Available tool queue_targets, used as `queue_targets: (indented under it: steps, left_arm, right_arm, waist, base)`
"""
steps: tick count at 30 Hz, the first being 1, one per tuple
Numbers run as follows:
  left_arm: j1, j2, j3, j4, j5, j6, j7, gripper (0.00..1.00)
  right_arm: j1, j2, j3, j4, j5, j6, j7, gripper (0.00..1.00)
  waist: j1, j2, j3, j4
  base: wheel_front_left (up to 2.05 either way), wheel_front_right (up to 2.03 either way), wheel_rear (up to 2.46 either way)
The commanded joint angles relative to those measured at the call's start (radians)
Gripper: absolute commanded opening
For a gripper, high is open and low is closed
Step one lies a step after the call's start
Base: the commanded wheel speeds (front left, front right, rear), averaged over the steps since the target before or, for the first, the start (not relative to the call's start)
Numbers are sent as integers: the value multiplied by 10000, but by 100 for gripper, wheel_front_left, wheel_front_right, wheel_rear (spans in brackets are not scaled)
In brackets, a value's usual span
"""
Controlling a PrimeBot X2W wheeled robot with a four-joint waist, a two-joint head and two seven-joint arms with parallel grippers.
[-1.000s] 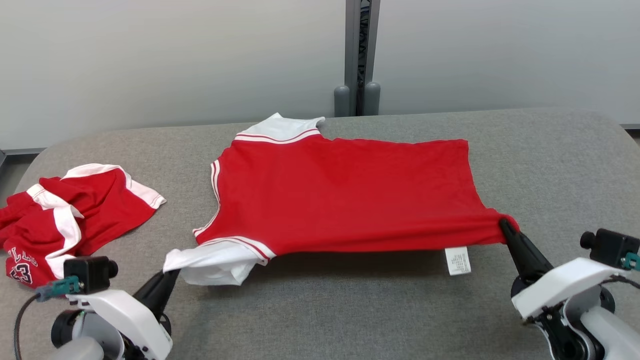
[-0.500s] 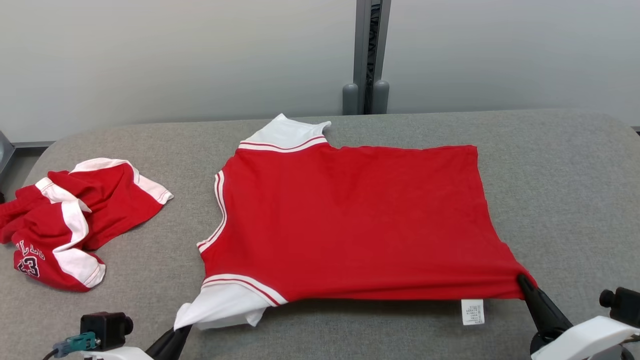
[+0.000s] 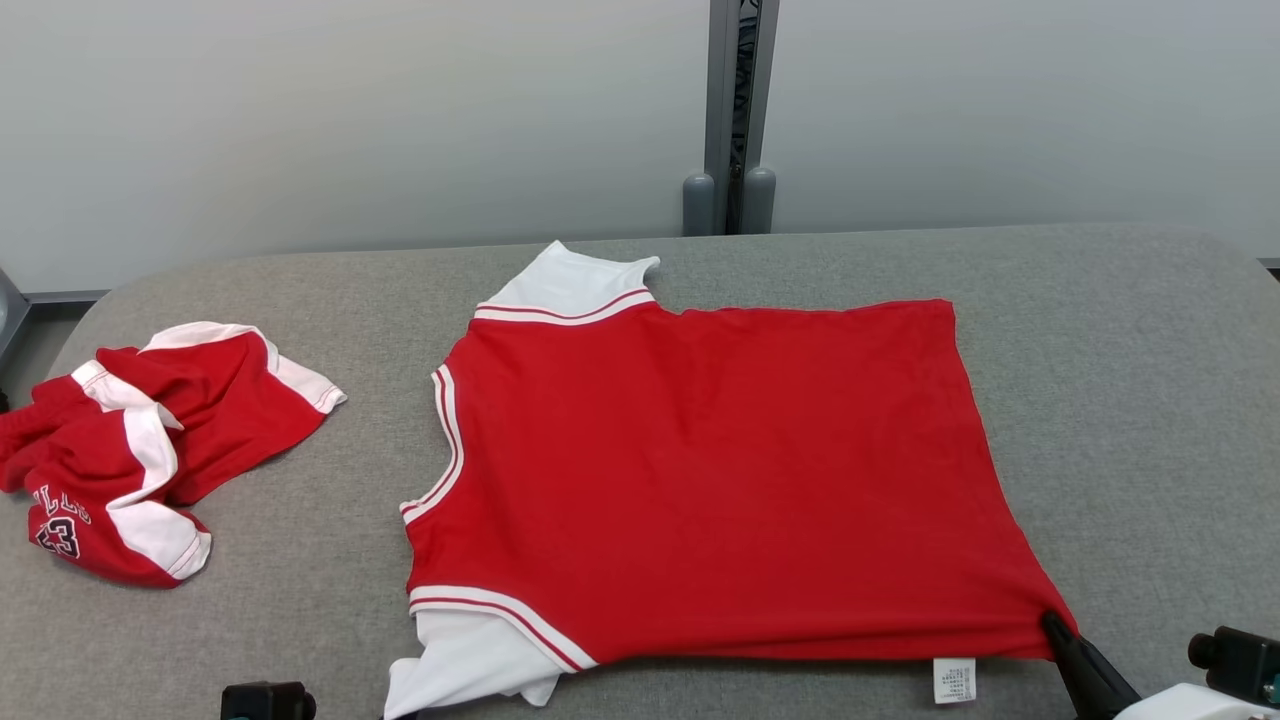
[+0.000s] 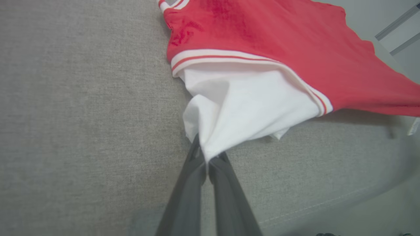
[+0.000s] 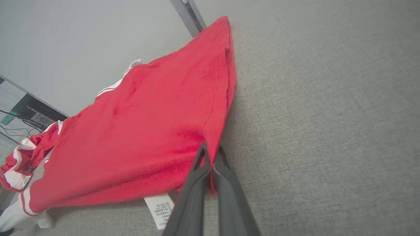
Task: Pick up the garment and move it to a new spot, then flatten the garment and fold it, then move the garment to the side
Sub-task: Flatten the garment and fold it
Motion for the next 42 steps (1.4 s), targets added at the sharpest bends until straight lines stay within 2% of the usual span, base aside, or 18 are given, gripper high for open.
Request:
queue_targets:
  steps: [1,7,11,16,25,32,42]
  left_arm:
    - [-59,-21,94,169,70,-73,-64,0]
    - [-104,-117,501,298,312,-215,-125,0]
    - [-137,-112,867,37,576,-163,-132,0]
    - [-84,-54,1755,-641,996,-103,-131,0]
    - [-519,59,2952,-1607,1548,-99,-133,0]
    - [-1261,-211,3298,-1236,1685,-311,-134,0]
    - [-2865,-1047,3684,473,2111,-867,-133,0]
  right_arm:
    - [99,-10,-83,94,-56,3,-4,0]
    - [213,151,-312,128,-49,3,-4,0]
    - [172,265,-514,-81,-106,3,-4,0]
    - [115,450,-928,-482,-44,3,-4,0]
    - [-396,798,-1703,-1034,-187,3,-4,0]
    - [-1120,1033,-1903,-927,-285,3,-3,0]
    - [-2351,1576,-2342,-269,-692,3,-3,0]
  waist:
    - [0,-3,-2,19]
    - [0,-3,15,91]
    - [0,-3,30,96]
    - [0,-3,113,85]
    - [0,-3,990,-81]
    - [0,-3,1726,-255]
    - [0,-3,2710,-513]
  base:
    - [0,0,0]
    - [0,0,0]
    - [0,0,0]
    - [0,0,0]
    - [0,0,0]
    - [0,0,0]
    - [0,0,0]
